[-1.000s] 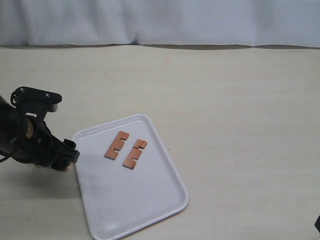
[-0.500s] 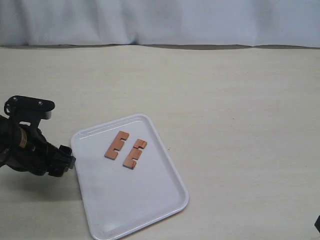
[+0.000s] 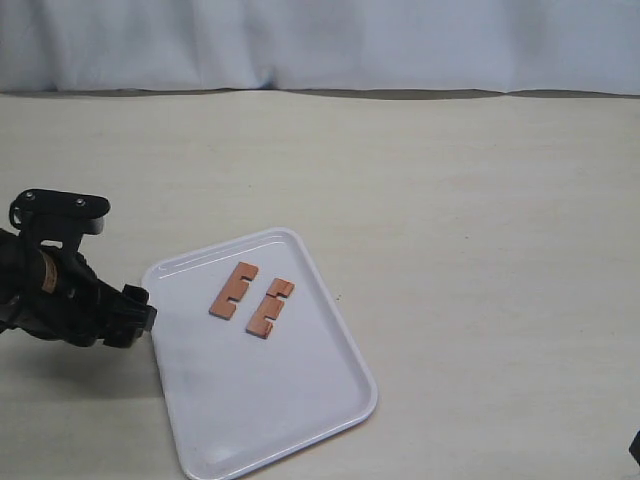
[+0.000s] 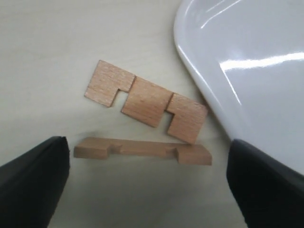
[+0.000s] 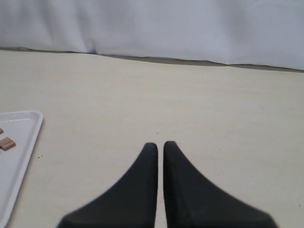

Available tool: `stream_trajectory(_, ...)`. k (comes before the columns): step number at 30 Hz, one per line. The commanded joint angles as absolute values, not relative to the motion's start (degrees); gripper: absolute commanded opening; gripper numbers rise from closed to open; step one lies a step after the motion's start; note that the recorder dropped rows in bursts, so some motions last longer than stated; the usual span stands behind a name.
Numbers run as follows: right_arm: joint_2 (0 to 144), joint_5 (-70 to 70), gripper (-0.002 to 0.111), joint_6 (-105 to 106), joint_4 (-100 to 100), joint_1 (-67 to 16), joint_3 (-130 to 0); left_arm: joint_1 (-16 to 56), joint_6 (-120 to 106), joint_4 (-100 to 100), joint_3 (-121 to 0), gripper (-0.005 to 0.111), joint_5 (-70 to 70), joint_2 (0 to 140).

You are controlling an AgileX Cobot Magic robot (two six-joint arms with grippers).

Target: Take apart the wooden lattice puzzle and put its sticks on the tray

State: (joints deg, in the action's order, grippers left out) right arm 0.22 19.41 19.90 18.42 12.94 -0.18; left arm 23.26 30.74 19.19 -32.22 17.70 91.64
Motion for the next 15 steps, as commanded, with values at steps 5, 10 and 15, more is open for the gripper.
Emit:
stream_trajectory(5, 0.0, 19.6, 0.004, 19.7, 18.6, 12.7, 0.0, 23.1, 31.7, 18.6, -29.0, 0.083, 12.0, 91.7)
stream_trajectory(10, 0.0, 19.6, 0.004, 19.7, 18.6, 12.7, 0.0, 23.1, 31.7, 18.8, -29.1, 0.083, 12.3, 91.7)
stream_trajectory(15, 0.0, 19.6, 0.004, 19.7, 18.6, 12.7, 0.0, 23.1, 31.7, 22.0, -29.1, 0.083, 14.0, 91.7)
